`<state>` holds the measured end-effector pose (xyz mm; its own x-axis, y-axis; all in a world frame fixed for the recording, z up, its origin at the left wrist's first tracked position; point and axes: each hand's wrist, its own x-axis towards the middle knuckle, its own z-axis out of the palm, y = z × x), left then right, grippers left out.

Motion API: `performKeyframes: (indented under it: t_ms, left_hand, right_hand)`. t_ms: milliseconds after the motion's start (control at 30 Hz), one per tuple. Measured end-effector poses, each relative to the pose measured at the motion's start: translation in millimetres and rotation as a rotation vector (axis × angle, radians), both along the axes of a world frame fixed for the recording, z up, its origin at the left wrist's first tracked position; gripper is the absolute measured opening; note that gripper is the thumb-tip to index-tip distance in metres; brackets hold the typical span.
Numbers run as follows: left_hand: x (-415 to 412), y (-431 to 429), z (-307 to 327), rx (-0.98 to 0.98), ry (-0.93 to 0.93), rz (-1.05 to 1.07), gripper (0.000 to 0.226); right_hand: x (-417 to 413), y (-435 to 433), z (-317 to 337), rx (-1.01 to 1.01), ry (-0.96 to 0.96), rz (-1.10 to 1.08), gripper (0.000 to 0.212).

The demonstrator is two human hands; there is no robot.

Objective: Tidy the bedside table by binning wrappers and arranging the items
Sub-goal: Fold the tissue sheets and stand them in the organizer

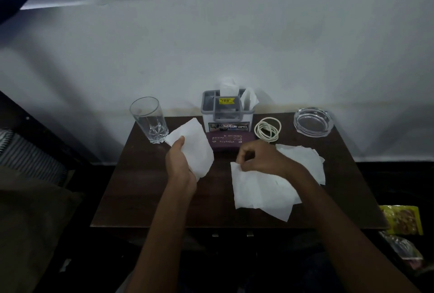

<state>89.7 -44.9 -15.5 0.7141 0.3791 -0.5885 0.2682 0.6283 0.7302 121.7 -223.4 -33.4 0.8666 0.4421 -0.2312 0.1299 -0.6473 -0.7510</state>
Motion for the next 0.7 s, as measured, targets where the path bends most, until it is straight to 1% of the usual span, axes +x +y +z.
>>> performKeyframes:
  t_ms: [100, 200, 300, 433, 467, 533, 633, 700]
  left_hand:
    - [2, -2, -1, 0.024, 0.000, -0.049, 0.015]
    - [1, -10, 2, 0.041, -0.016, -0.122, 0.014]
    - [0, -16, 1, 0.072, -0.020, -0.192, 0.022]
    - [-3, -19, 4, -0.010, -0.074, -0.232, 0.026]
    - [-4, -20, 6, -0.030, -0.092, -0.233, 0.025]
    - [-4, -21, 6, -0.008, -0.092, -0.232, 0.021]
    - [-3, -19, 4, 0.087, -0.040, -0.182, 0.015]
    - [-2, -15, 3, 0.126, -0.024, -0.119, 0.014]
  right_hand:
    - [-3, -5, 24, 0.247, 0.038, -0.013, 0.020]
    - [-6, -9, 45, 0.382, 0.061, -0.001, 0.021]
    - [-9, -10, 59, 0.418, 0.061, -0.009, 0.019]
    - [-13, -9, 69, 0.540, 0.056, -0.036, 0.018]
    - [-13, -8, 69, 0.564, 0.051, -0.065, 0.018]
    - [-11, -6, 66, 0.575, 0.019, -0.154, 0.019]
    - [-2, -4, 48, 0.529, -0.047, -0.324, 0.022]
    - [4, -3, 32, 0.483, -0.042, -0.437, 0.021]
